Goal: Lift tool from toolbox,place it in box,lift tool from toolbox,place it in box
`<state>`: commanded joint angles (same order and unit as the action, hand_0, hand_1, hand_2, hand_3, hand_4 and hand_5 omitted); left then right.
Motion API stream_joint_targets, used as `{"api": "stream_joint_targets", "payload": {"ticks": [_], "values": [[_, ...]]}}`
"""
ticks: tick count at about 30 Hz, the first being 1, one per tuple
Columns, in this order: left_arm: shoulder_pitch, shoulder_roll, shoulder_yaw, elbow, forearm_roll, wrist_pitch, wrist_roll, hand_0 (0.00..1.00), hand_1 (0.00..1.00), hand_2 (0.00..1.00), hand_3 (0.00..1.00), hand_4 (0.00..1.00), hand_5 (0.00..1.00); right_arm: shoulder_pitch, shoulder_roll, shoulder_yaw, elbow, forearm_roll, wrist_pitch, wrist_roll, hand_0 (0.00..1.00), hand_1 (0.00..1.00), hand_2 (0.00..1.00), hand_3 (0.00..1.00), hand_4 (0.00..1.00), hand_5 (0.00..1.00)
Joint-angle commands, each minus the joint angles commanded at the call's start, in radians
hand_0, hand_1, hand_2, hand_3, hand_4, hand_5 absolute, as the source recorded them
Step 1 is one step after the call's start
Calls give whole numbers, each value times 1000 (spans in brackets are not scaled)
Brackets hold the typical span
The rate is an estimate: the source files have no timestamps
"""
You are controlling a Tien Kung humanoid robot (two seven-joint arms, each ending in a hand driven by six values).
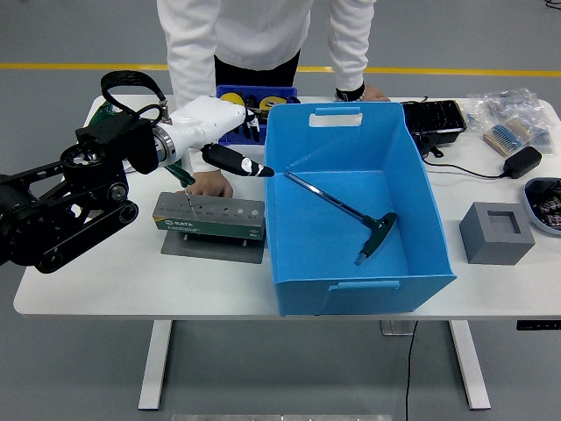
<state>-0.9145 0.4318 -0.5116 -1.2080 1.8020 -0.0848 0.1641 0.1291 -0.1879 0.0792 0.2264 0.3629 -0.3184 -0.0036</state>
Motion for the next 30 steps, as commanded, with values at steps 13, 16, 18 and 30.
{"api": "stream_joint_targets", "payload": {"ticks": [13, 16, 18, 30], "values": [[32, 45, 28, 22, 27, -63, 32, 761, 602, 545, 528, 928, 978, 1, 1, 0, 0, 2, 0, 1, 695, 671, 728, 553, 790, 689], [33, 44, 38, 34, 44, -69, 35, 761, 602, 545, 528, 928, 978, 1, 0, -2, 0, 4, 1, 1, 695, 671, 728, 553, 790, 689], [33, 41, 45, 42, 50, -74, 37, 761, 602, 545, 528, 928, 978, 1, 0, -3, 0, 6, 1, 2, 695, 671, 728, 553, 790, 689], [29, 34, 77, 39, 68, -107, 76, 772, 600, 529, 515, 920, 977, 3, -1, -7, 1, 12, 2, 5, 695, 670, 727, 553, 790, 690]]}}
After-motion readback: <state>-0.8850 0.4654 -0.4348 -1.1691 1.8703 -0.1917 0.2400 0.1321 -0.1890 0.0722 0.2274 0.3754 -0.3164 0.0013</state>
